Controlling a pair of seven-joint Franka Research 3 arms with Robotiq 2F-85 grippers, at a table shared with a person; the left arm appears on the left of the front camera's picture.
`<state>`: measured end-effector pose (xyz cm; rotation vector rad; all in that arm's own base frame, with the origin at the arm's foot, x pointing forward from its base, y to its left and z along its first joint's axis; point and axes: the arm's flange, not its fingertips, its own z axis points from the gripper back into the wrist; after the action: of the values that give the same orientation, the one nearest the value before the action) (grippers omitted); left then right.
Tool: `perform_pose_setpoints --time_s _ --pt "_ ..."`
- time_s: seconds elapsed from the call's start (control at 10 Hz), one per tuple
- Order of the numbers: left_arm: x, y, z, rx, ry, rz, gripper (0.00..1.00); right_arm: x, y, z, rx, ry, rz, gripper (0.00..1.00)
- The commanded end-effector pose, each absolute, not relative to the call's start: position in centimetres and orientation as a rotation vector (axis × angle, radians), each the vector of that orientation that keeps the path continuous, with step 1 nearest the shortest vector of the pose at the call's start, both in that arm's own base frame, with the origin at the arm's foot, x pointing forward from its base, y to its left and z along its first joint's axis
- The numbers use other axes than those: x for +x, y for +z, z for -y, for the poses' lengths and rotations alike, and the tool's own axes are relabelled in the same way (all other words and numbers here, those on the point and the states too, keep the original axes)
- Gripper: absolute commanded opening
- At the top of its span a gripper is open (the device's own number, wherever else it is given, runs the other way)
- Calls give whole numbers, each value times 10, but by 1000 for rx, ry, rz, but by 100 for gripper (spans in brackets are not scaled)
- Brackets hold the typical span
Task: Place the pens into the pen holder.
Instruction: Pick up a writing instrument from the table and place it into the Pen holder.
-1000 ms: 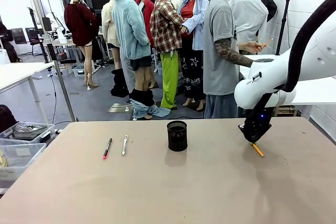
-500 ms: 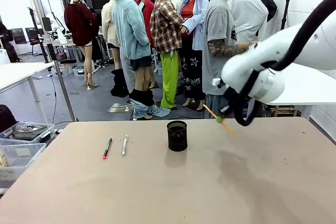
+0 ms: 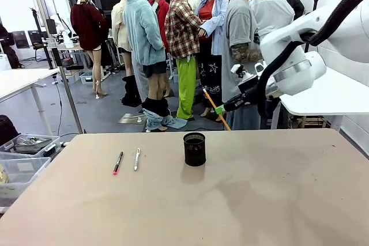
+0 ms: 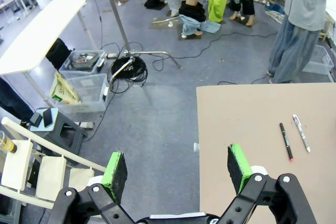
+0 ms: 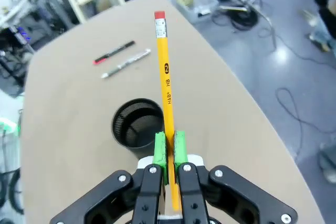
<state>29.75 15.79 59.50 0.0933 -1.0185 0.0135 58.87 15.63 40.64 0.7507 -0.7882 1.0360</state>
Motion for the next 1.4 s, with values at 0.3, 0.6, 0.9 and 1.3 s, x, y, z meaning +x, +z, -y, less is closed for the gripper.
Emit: perform_pose_setpoints --time_s 0.3,0.6,0.9,1.3 --pt "299 596 -158 92 31 1028 100 597 411 -201 880 1167 806 0" --pt "299 596 -158 92 31 1028 100 612 411 -222 899 1162 802 0" --pt "299 596 -158 92 31 1028 100 633 407 -252 835 1135 746 0" --pt "299 596 -158 92 31 1028 100 638 394 -266 874 1140 691 0"
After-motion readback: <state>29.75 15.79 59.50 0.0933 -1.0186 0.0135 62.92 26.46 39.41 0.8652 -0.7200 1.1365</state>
